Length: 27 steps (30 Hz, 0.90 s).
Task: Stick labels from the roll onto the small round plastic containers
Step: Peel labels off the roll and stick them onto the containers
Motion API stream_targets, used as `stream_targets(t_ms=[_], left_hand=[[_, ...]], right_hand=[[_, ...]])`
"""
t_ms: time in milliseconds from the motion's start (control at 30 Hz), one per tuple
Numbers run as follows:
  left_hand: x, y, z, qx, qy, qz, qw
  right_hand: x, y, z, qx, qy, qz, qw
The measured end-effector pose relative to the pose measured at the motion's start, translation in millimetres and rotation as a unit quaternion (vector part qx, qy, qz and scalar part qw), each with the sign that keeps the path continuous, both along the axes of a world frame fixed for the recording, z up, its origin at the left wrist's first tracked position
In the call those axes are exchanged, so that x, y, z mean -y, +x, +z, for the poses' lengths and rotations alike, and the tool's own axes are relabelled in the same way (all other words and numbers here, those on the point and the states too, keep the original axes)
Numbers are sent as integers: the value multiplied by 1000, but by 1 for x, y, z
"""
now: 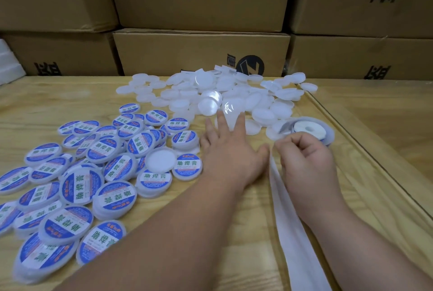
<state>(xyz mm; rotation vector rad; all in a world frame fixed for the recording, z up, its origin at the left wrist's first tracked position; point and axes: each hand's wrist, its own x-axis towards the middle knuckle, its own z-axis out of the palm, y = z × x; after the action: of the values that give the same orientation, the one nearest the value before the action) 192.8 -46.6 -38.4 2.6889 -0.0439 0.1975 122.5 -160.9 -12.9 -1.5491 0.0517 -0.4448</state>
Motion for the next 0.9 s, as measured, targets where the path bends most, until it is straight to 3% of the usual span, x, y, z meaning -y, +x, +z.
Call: stream_targets(t_ms=[200, 400, 633, 800, 900], left_hand=[[12, 59, 4, -17, 41, -4, 999], [27, 101, 11, 17, 42, 17, 999], [31, 119, 11, 32, 49, -16, 998], [27, 104, 6, 71, 12, -57, 996], [23, 88, 1, 62, -43, -82, 994]], right_hand=[[3, 6, -7, -2, -9, -66, 998], [5, 9, -13, -43, -222, -77, 971], [10, 13, -14, -87, -364, -61, 925], [14, 15, -14, -94, -377, -60, 919], [17, 18, -14, -96, -319, -73, 940]])
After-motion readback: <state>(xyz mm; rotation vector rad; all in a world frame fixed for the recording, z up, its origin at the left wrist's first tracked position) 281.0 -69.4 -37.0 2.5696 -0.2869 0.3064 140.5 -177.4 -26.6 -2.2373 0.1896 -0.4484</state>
